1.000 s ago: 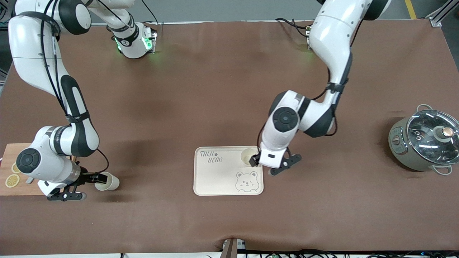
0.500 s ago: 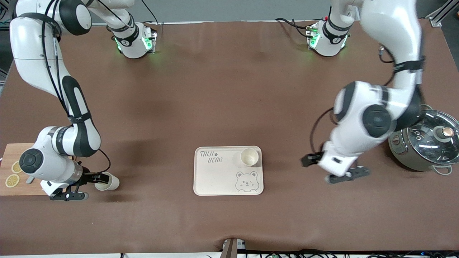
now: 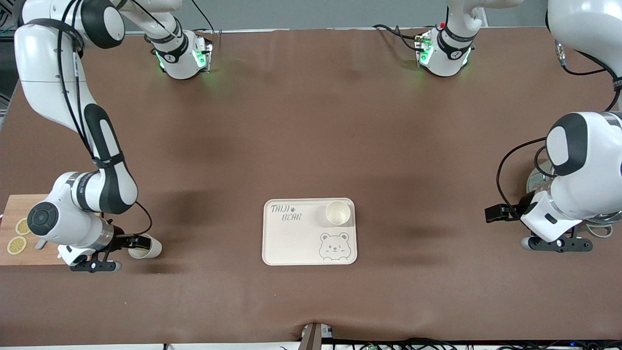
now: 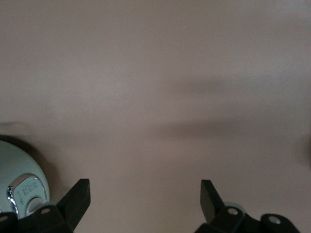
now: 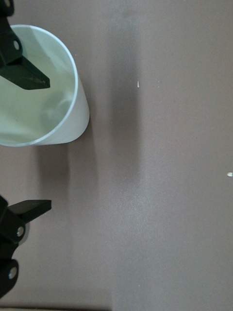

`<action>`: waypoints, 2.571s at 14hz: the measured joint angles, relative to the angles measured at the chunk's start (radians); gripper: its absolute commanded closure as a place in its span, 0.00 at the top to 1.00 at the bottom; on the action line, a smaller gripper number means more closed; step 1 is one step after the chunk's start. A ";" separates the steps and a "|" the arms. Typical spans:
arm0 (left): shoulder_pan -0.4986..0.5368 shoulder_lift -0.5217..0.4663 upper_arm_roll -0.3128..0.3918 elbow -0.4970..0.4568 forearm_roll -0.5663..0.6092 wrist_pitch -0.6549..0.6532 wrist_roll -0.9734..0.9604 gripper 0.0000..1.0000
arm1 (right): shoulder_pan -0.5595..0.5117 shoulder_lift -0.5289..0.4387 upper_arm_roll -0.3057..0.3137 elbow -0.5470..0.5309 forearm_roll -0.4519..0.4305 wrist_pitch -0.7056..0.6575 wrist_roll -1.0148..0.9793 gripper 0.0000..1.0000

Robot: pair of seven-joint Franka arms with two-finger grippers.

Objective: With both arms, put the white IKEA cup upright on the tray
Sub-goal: 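Withdraw the left gripper toward the pot while the right gripper grasps the cup, then lift the second white cup with the right gripper and carry it to the tray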

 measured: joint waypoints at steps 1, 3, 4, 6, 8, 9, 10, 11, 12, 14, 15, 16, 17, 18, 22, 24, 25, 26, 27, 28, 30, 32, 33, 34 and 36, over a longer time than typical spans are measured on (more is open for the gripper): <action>0.002 -0.010 0.000 -0.016 0.000 0.007 0.001 1.00 | 0.000 0.001 0.000 0.000 0.000 0.001 0.000 0.87; 0.009 -0.082 -0.001 -0.103 0.000 0.056 0.002 1.00 | 0.000 0.002 0.000 0.000 0.001 0.003 0.000 0.77; 0.012 -0.142 -0.001 -0.171 0.000 0.087 0.006 1.00 | 0.000 0.002 0.001 0.000 0.001 0.003 0.000 0.70; 0.013 -0.278 -0.002 -0.307 0.000 0.115 0.016 1.00 | 0.001 0.002 0.001 0.000 0.001 0.003 0.000 0.61; 0.013 -0.400 -0.009 -0.407 0.000 0.117 0.016 1.00 | 0.002 0.002 0.001 0.000 0.001 0.003 0.000 0.50; 0.013 -0.448 -0.014 -0.439 0.000 0.111 0.016 1.00 | 0.003 0.002 0.001 0.000 0.001 0.003 0.000 0.40; 0.013 -0.485 -0.017 -0.459 0.000 0.095 0.017 1.00 | 0.003 0.002 0.001 0.000 0.001 0.003 0.000 0.31; 0.013 -0.513 -0.018 -0.469 0.000 0.079 0.019 1.00 | 0.003 0.002 0.001 0.000 0.001 0.003 0.000 0.23; 0.013 -0.533 -0.017 -0.474 0.000 0.067 0.023 1.00 | 0.003 0.002 0.001 0.000 0.001 0.003 0.000 0.14; 0.013 -0.554 -0.017 -0.468 0.000 0.052 0.029 1.00 | 0.003 0.002 0.001 0.000 0.001 0.003 0.000 0.00; 0.013 -0.557 -0.017 -0.455 0.000 0.032 0.031 1.00 | 0.003 0.002 0.002 0.001 0.004 0.003 0.000 0.00; 0.013 -0.558 -0.017 -0.434 0.000 0.003 0.038 1.00 | 0.003 0.002 0.002 0.004 0.005 0.003 0.000 0.00; 0.014 -0.558 -0.015 -0.409 0.000 -0.027 0.058 1.00 | 0.003 0.002 0.002 0.004 0.005 0.003 0.000 0.00; 0.015 -0.558 -0.011 -0.383 0.000 -0.058 0.081 1.00 | 0.003 0.002 0.002 0.004 0.005 0.003 0.000 0.00; 0.022 -0.559 -0.007 -0.308 0.000 -0.131 0.099 1.00 | 0.006 -0.001 0.016 0.022 0.010 -0.058 0.000 0.00; 0.021 -0.559 -0.012 -0.297 0.000 -0.149 0.091 1.00 | 0.015 -0.012 0.022 0.081 0.028 -0.178 0.005 0.00; 0.020 -0.559 -0.014 -0.292 0.000 -0.160 0.090 1.00 | 0.023 -0.018 0.024 0.126 0.035 -0.256 0.020 0.00; 0.018 -0.558 -0.016 -0.289 0.000 -0.166 0.089 1.00 | 0.032 -0.024 0.025 0.174 0.038 -0.327 0.044 0.00; 0.017 -0.556 -0.016 -0.288 0.000 -0.172 0.088 1.00 | 0.043 -0.030 0.026 0.214 0.039 -0.385 0.073 0.00; 0.015 -0.552 -0.017 -0.287 0.000 -0.180 0.087 1.00 | 0.059 -0.036 0.027 0.241 0.039 -0.427 0.109 0.00; 0.014 -0.528 -0.018 -0.265 0.000 -0.208 0.087 1.00 | 0.107 -0.039 0.029 0.275 0.039 -0.472 0.209 0.00; 0.012 -0.489 -0.018 -0.205 0.000 -0.257 0.087 1.00 | 0.164 -0.039 0.030 0.282 0.039 -0.477 0.326 0.00; 0.010 -0.471 -0.019 -0.180 0.000 -0.271 0.087 1.00 | 0.195 -0.039 0.031 0.282 0.039 -0.477 0.388 0.00; 0.007 -0.457 -0.021 -0.164 0.000 -0.278 0.088 1.00 | 0.226 -0.039 0.031 0.282 0.039 -0.477 0.453 0.00; -0.003 -0.435 -0.029 -0.152 0.000 -0.284 0.088 1.00 | 0.286 -0.039 0.032 0.283 0.039 -0.477 0.573 0.00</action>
